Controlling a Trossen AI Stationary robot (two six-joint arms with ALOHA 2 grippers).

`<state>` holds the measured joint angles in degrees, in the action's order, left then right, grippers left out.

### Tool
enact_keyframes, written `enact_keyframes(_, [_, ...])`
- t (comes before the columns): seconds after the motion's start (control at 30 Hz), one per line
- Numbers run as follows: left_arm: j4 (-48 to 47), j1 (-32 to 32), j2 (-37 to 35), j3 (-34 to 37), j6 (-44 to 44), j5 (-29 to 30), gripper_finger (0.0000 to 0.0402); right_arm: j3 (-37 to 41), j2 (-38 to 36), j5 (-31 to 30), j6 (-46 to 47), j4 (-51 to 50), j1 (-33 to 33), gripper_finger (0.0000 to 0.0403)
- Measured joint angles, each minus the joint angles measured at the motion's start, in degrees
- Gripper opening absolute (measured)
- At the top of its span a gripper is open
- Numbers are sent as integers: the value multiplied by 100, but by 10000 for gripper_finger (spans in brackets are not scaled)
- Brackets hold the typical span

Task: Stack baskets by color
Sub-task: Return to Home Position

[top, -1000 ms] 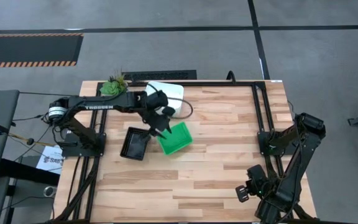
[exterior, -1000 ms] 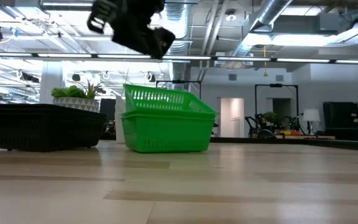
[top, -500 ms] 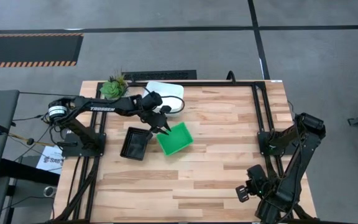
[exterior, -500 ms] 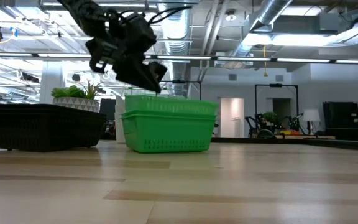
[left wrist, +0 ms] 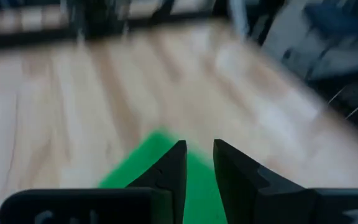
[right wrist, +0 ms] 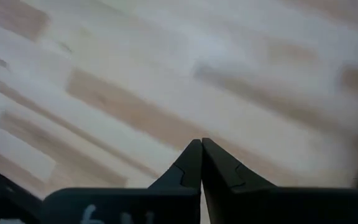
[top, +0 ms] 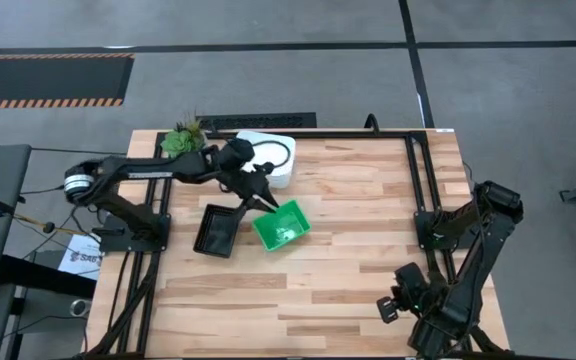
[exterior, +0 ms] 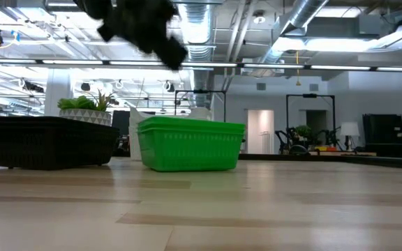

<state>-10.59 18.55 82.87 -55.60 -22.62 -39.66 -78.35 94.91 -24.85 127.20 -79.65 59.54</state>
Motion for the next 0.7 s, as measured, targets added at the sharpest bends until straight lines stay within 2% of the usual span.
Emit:
enact_keyframes(0.13, [-1,-179,-751,-385,853,-210,66,0,-30,-852,-812,-4,-291,26])
enact_keyframes(0.27, [-5,-351,-1682,-615,1590,4,66,-91,-185,-1970,-1921,-115,-775,26])
enact_keyframes(0.4, [-7,-623,-2649,-633,1690,62,66,-427,-516,-3712,-3618,-200,-1302,26])
enact_keyframes(0.5, [-94,-868,-3230,-632,1786,559,66,-724,-858,-4870,-5041,-200,-1576,25])
enact_keyframes(0.57, [-158,-993,-3547,-631,1722,909,66,-915,-1163,-5224,-5676,-217,-1726,21])
enact_keyframes(0.7, [-216,-1115,-4006,-582,1811,1708,66,-1036,-1892,-5269,-6603,-108,-1912,11])
